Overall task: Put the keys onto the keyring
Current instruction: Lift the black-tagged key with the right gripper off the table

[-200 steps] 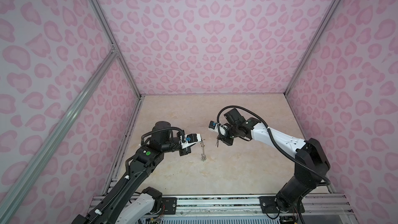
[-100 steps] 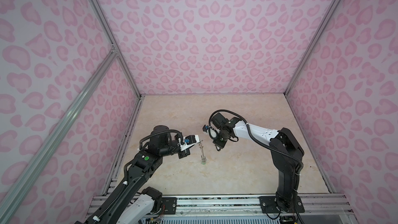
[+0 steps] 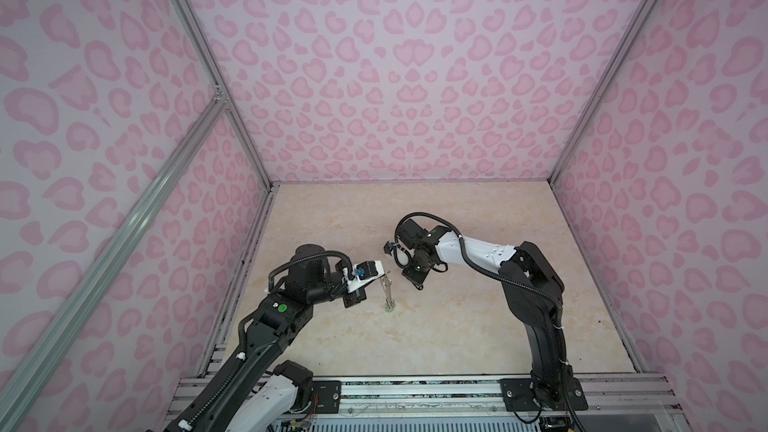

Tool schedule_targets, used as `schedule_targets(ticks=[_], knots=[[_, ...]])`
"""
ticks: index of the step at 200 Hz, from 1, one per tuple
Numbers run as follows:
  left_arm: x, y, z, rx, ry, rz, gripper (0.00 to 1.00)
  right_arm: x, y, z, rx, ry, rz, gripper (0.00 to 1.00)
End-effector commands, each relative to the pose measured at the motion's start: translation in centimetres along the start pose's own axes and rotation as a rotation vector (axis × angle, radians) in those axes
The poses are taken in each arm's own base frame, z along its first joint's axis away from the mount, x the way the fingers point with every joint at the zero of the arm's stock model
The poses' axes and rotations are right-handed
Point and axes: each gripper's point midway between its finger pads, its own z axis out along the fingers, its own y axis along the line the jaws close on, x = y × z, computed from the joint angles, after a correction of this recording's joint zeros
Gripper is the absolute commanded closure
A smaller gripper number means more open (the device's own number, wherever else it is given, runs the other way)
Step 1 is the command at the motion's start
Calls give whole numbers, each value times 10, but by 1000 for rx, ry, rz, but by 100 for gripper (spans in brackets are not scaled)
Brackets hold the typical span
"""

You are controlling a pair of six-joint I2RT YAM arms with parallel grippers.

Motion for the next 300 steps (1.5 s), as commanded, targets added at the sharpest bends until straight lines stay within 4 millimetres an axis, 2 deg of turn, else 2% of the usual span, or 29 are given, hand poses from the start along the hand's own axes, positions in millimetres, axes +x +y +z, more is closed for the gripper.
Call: schedule_targets(ticks=[1,18,37,76,179,224,300], knots=[[-8,4,-2,-22,-30,19,97,7,-1,5,12,36,13,100],[-7,5,-2,-25,-30,20,97,8,0,7,10,39,17,100],[-8,5,-2,-28,-30,21,97,5,0,5,13,27,28,92],[-8,5,-3,-31,-30,23,97,-2,1,-4,3,-22,28,85],[-7,4,-4,-34,-27,22,97,8,1,3,-12,20,44,81],[-7,5,-3,-34,-26,24,97,9,0,5,-6,23,51,82],[-6,5,-3,-33,-25,22,97,9,0,4,-5,20,46,100]])
